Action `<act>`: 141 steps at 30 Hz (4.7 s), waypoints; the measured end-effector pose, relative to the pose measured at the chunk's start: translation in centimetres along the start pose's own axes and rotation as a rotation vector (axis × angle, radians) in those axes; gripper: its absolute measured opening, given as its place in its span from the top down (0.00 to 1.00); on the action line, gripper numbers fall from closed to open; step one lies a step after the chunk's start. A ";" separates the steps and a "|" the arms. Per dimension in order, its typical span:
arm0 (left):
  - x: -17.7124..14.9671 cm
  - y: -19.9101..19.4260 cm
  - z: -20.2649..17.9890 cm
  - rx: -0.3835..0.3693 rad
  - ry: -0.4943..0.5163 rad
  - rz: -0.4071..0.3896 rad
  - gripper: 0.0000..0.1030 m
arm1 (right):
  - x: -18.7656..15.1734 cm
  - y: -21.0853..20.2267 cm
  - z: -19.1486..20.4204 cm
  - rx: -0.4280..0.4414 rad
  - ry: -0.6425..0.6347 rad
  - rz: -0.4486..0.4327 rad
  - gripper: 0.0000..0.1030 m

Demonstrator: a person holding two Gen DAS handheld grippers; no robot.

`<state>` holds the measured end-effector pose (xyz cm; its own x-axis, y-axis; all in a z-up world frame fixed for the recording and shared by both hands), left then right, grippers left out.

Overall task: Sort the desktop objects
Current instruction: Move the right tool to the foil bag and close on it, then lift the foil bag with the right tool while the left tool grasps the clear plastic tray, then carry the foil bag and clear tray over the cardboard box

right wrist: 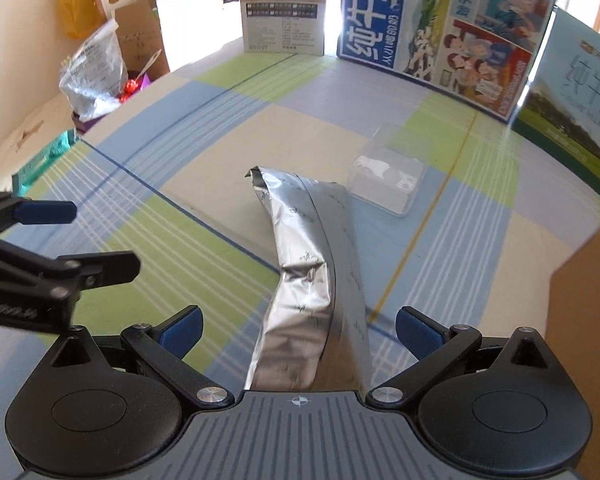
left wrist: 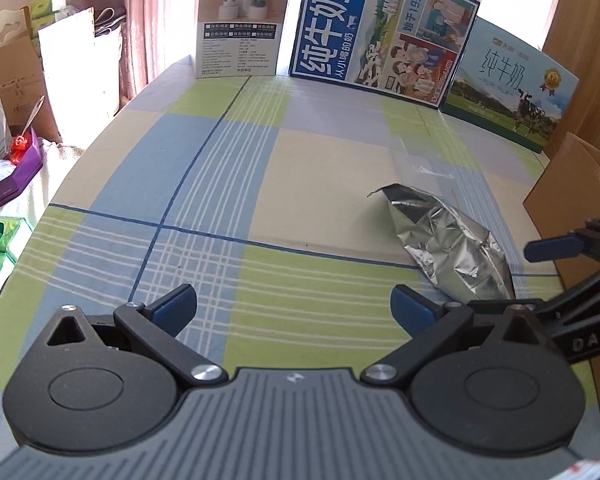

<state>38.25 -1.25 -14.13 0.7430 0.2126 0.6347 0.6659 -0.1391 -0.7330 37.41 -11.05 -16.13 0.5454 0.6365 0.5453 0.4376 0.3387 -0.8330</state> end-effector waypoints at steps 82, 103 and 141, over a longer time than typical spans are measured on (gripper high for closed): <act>7.9 9.7 -7.1 -0.168 0.232 -0.037 0.02 | 3.3 4.3 -9.6 -0.129 0.183 -0.095 0.58; 7.7 13.4 -10.5 -0.143 0.180 0.030 0.20 | 1.1 2.7 -11.1 -0.191 0.246 -0.103 0.58; -8.3 -2.3 -7.4 -0.156 0.367 0.086 0.36 | -13.9 -10.0 4.2 -0.177 0.348 -0.099 0.58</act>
<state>31.07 -9.84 -15.89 0.7521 -0.1616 0.6389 0.5820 -0.2920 -0.7590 22.42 -20.33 -15.72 0.6908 0.3242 0.6463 0.5998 0.2424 -0.7626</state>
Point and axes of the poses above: each gripper's, at about its wrist camera, not at the fingertips, and y roughly the way its jaws point, z to its left, x to its top, the point moved 10 cm from there along y, roughly the way its jaws point, and after that the axes turned 10 degrees about -y, right-handed, at the moved point
